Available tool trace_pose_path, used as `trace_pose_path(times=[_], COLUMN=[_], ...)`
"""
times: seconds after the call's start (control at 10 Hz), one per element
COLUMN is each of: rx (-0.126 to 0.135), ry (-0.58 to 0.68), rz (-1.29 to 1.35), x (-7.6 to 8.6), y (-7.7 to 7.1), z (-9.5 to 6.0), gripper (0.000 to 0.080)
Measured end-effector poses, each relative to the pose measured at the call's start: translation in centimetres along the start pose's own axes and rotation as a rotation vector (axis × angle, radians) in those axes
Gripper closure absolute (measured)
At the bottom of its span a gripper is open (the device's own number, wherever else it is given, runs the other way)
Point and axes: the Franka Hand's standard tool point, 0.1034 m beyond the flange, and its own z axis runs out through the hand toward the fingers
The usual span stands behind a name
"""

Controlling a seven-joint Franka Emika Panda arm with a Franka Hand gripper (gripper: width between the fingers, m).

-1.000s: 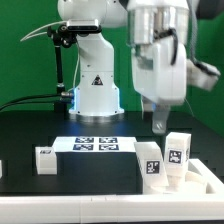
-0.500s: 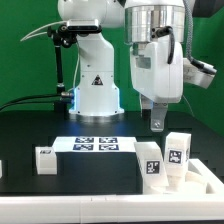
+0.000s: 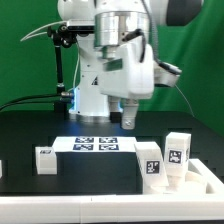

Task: Assemble stool

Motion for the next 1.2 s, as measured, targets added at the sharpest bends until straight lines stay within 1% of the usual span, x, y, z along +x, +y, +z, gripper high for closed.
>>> trace_pose_path(times=[0.1, 0.2, 0.6, 0.7, 0.8, 0.9, 1.0, 1.1, 1.2], rx=[-0.001, -0.014, -0.010, -0.005, 0.014, 0.001, -0.005, -0.008, -0.006], ry=[-0.015, -0.036, -0.034, -0.038, -0.062, -0.117, -0.180, -0.186, -0.185], rz=[-0.088, -0.185, -0.428, -0.549, -0.657, -0.797, -0.877, -0.955, -0.997], x=[1.4, 2.2, 2.3, 2.6, 4.3, 6.1, 6.5, 6.7, 6.1], y=[1.0, 1.4, 1.3, 1.7, 3.5, 5.7, 6.8, 7.1, 7.1], z=[0.2, 0.3, 0.3, 0.4, 1.1, 2.0, 2.3, 2.7, 2.9], gripper=[0.0151, 0.0151, 0.0151, 0.0151, 0.0151, 0.0151, 0.0151, 0.0151, 0.0151])
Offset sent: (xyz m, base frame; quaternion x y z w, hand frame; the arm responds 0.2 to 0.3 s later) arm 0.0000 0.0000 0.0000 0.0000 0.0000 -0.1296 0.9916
